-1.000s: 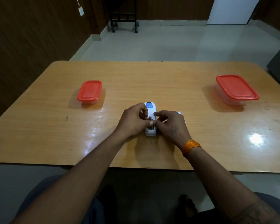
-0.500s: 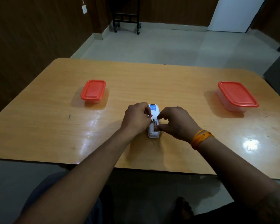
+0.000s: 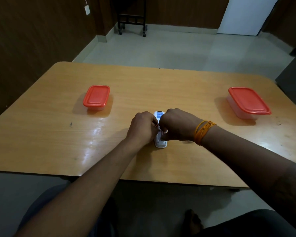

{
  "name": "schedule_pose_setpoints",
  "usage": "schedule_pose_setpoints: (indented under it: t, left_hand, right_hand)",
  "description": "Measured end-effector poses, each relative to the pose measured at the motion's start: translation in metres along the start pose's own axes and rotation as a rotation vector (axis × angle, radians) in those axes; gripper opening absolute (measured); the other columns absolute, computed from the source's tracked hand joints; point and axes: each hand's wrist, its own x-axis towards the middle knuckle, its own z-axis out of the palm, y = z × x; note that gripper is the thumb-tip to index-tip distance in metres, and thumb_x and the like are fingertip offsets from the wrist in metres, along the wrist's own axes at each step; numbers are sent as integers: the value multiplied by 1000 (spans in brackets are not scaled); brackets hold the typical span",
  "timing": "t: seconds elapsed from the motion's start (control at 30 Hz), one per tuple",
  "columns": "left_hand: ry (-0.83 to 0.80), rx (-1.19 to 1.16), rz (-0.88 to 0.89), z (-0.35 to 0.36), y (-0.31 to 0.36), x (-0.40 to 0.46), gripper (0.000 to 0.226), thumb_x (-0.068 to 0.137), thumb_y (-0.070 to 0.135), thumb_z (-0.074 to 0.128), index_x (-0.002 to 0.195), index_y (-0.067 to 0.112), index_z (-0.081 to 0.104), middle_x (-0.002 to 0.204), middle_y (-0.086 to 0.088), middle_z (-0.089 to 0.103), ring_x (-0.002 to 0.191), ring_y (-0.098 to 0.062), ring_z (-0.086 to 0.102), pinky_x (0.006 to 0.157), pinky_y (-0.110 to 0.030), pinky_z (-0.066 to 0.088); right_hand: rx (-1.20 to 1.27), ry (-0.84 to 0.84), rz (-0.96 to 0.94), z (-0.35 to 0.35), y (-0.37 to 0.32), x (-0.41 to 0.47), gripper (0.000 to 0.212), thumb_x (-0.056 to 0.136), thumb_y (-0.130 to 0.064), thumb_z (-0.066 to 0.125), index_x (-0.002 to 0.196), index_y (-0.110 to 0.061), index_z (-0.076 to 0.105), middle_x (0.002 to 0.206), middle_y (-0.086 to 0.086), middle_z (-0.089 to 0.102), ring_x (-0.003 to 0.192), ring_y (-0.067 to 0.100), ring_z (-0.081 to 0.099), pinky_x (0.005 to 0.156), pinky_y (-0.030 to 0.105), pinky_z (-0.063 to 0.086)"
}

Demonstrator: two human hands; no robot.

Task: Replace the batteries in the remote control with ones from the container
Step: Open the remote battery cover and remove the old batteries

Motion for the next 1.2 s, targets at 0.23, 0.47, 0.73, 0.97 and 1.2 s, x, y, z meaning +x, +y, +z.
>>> schedule_pose_setpoints:
  t: [0.23,0.47,0.73,0.97,1.2]
  left_hand:
    - [-32,-8,-5,-3,2,-1,20,87,15,73,104,18,85,106,-9,78,102,-29,70,74,-26,43]
    - [-39,-27,-18,-6,3,-1,27,87,7,71,109,15,83,113,-11,78,108,-30,70,80,-29,51]
    - [-21,-5,-3,-7,4,-1,24,89,8,73,110,12,82,119,-10,77,113,-29,69,87,-29,51]
    - [-15,-12,18,-5,-1,1,22,86,8,75,106,12,83,111,-7,79,108,-25,70,90,-31,54]
    - [-7,-10,9,-2,-3,2,22,86,11,77,107,13,83,108,-7,80,103,-25,71,82,-26,49]
  right_hand:
    - [123,172,-54,18,4,-11,16,86,-27,71,95,-15,76,85,5,76,75,28,68,67,40,58]
    - [333,385,-123,56,4,-24,13,86,-23,63,99,-19,63,85,0,68,70,25,62,60,37,49]
    - [497,393,10,71,-5,-29,14,91,-31,62,95,-18,68,78,-7,59,66,12,52,61,31,42]
    - [762,415,409,71,-8,-18,16,80,-28,83,80,-19,70,73,-3,71,67,17,66,66,33,54]
    - [663,350,560,64,-12,-14,22,79,-35,76,90,-16,78,77,0,72,72,25,69,67,32,53]
